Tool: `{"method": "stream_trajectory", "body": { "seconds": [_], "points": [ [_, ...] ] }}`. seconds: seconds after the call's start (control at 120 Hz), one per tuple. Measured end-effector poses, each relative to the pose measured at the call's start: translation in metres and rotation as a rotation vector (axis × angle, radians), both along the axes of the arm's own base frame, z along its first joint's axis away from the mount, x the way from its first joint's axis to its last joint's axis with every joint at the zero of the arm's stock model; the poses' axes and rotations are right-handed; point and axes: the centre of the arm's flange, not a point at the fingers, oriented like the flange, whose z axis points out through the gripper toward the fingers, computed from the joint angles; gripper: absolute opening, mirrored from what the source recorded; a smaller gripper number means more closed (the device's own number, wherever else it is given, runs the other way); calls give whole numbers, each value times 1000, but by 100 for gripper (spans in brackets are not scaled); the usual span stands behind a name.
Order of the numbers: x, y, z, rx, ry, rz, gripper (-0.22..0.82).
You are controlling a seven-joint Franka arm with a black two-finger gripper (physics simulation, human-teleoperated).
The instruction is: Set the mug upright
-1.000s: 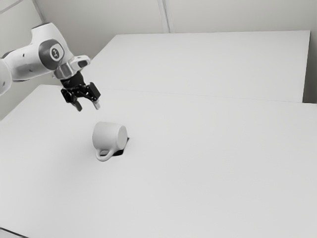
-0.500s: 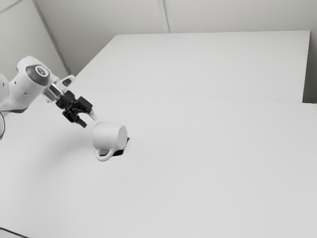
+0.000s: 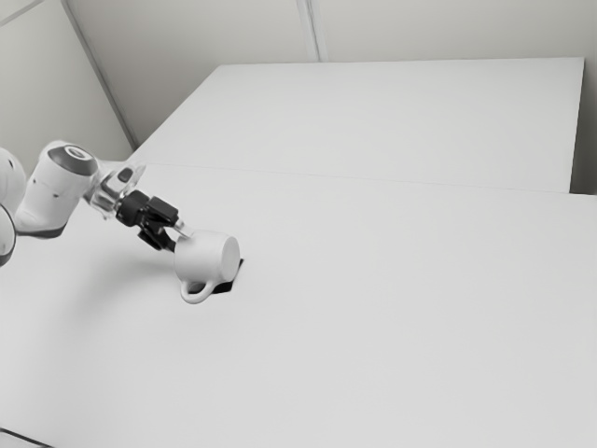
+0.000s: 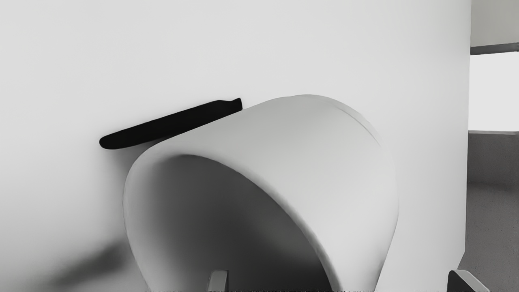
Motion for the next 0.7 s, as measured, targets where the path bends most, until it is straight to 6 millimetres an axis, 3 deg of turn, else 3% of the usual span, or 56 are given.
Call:
{"method": "stream_trajectory", "body": {
  "seconds": [0.292, 0.442, 0.7],
  "points": [
    [-1, -18, -12, -98, -14, -50, 21],
    [0, -23, -9, -109, -34, -68, 3],
    [6, -33, -1, -115, -70, -94, -13]
  ]
}}
